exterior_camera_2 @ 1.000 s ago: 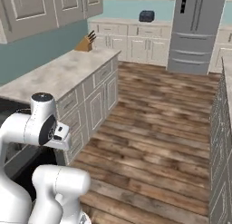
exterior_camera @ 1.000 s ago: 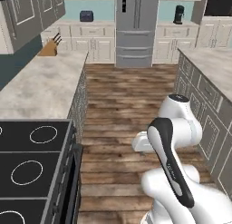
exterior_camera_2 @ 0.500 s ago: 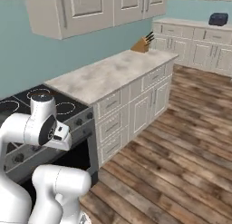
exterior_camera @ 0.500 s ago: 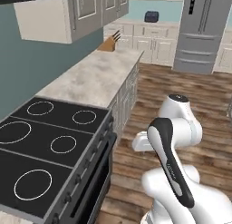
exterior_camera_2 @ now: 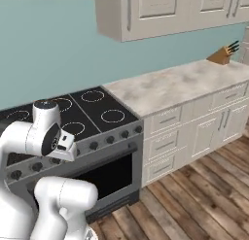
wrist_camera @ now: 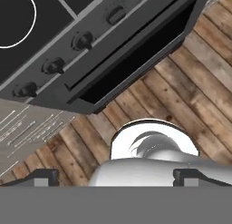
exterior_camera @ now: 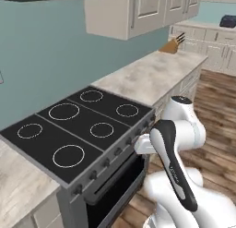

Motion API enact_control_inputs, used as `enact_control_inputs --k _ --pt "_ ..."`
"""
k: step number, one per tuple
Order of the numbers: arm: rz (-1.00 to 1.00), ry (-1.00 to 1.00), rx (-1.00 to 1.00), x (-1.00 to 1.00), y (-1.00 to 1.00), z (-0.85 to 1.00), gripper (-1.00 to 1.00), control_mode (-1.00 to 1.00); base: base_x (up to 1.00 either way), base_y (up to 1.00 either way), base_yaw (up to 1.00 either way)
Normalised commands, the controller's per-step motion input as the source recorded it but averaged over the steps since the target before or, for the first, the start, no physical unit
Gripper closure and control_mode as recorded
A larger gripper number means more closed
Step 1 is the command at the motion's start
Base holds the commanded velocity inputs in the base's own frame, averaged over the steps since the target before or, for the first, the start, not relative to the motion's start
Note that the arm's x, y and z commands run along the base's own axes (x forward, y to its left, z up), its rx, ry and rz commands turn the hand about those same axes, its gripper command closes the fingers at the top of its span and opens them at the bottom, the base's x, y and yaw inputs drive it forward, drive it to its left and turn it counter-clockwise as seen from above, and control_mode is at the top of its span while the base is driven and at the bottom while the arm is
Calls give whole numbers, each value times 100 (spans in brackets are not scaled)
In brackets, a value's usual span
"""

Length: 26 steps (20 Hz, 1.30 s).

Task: Pick the cup and bowl from the counter and place them on the counter next to the sink.

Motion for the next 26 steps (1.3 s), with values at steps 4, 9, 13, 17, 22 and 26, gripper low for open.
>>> enact_control_inputs --k 4,9,13,17,22,26 --pt "0 0 0 0 0 0 -100 100 -18 -8 54" --pt "0 0 0 0 0 0 -100 100 -27 -4 52" --pt "0 0 0 0 0 0 -100 100 -3 64 16" --pt "0 0 0 0 0 0 -100 100 0 100 0" --pt "0 0 0 0 0 0 -100 100 52 75 21" --pt "0 0 0 0 0 0 -100 100 100 6 45"
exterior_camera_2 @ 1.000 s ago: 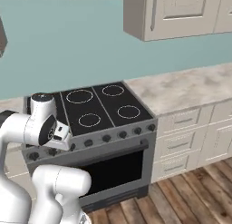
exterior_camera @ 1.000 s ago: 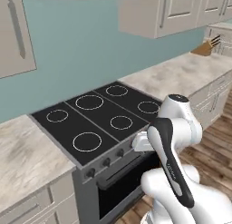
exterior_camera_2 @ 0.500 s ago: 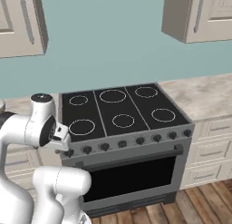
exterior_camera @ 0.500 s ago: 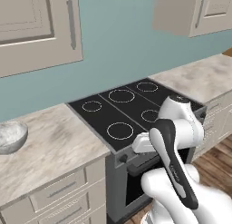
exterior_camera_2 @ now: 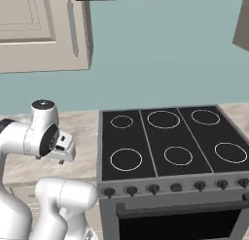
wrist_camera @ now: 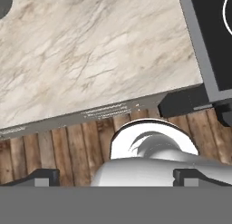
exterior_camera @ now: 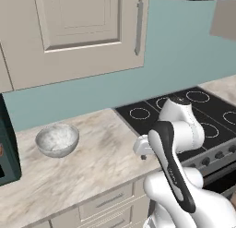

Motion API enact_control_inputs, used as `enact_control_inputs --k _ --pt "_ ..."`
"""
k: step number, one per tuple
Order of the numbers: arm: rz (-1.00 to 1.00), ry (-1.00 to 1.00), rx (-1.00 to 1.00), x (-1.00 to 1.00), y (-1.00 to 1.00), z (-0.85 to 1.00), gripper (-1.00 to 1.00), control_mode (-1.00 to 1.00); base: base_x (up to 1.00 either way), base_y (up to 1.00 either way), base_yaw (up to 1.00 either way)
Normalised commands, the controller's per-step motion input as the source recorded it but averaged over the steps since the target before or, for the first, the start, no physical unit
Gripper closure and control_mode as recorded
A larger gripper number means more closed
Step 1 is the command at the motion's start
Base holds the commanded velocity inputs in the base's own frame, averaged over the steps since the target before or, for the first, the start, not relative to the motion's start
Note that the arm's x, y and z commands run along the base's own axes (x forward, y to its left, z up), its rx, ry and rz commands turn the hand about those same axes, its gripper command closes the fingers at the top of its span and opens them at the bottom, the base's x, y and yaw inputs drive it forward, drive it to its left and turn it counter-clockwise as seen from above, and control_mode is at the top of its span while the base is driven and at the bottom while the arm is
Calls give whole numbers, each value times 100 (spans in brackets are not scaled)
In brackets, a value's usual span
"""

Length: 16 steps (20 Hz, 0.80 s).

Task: Pick the cup and bowl from the counter and place them on the counter next to the sink.

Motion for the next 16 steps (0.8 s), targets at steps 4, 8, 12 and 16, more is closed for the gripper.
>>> enact_control_inputs --k 4,8,12,16 --pt "0 0 0 0 0 0 -100 100 95 0 49" --pt "0 0 0 0 0 0 -100 100 14 0 8" --pt "0 0 0 0 0 0 -100 100 0 0 0" --pt "0 0 0 0 0 0 -100 100 0 0 0"
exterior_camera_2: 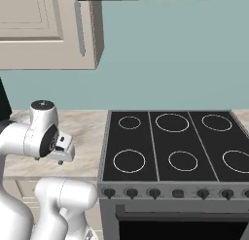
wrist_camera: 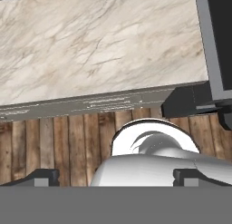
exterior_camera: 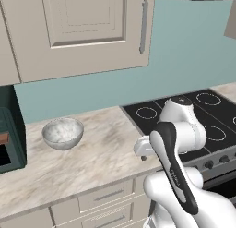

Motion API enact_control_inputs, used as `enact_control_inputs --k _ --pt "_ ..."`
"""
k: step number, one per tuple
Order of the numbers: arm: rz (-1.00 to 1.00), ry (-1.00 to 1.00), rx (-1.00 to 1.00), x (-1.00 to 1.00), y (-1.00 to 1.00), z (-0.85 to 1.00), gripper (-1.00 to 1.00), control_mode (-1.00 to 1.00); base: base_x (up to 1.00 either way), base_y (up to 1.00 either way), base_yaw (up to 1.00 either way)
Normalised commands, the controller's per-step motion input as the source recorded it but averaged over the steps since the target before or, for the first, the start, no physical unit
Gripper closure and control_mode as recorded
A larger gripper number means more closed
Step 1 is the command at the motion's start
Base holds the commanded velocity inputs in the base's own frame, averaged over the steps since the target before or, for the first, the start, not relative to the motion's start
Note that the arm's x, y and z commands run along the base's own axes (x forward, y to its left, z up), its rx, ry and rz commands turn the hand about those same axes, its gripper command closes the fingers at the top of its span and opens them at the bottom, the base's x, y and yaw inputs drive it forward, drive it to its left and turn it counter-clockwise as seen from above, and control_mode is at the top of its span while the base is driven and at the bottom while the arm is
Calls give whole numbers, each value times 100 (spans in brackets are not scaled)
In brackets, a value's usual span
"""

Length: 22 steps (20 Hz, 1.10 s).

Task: Pick the cup and bowl from the counter and place them on the counter next to the sink.

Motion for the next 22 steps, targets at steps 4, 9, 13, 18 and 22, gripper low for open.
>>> enact_control_inputs --k 4,9,13,18,22 --pt "0 0 0 0 0 0 -100 100 0 0 0" --pt "0 0 0 0 0 0 -100 100 0 0 0" --pt "0 0 0 0 0 0 -100 100 0 0 0" --pt "0 0 0 -2 0 0 -100 -100 0 0 0" --pt "0 3 0 -2 13 -15 -100 -100 0 0 0"
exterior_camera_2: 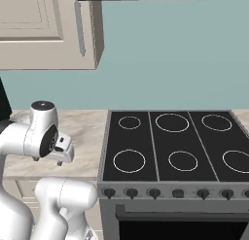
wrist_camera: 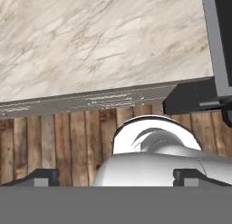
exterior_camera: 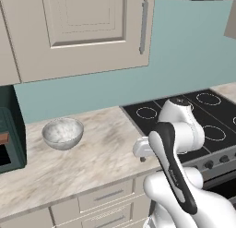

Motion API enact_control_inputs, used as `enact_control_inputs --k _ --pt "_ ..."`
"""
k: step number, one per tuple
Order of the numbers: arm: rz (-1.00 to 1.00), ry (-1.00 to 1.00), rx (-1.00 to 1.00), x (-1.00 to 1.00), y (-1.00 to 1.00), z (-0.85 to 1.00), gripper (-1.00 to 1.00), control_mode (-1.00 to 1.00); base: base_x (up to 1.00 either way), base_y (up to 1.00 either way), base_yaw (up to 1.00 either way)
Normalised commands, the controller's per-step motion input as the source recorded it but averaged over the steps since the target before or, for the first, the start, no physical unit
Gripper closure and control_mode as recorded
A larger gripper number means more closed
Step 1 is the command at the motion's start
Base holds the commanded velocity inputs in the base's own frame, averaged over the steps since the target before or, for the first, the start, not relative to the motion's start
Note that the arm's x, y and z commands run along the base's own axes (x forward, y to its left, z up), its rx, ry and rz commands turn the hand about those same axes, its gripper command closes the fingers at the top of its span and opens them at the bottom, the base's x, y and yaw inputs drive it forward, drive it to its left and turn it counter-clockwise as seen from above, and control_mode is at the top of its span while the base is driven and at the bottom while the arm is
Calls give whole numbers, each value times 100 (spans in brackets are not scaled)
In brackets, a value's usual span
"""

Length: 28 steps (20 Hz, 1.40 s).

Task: Pick the cup and bowl from the counter and place them on the counter next to the sink.

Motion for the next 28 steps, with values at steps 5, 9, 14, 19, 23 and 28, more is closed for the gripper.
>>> enact_control_inputs --k 5,9,14,19,23,28 --pt "0 0 4 2 36 -10 -100 -100 0 0 0" --pt "0 -5 13 16 3 26 -100 -100 0 0 0" --pt "0 -7 14 0 0 48 -100 -100 0 0 0" --pt "0 -6 8 0 3 23 -100 -100 0 0 0" --pt "0 -3 2 8 34 11 -100 -100 0 0 0" --pt "-5 0 0 35 67 1 -100 -100 0 0 0"
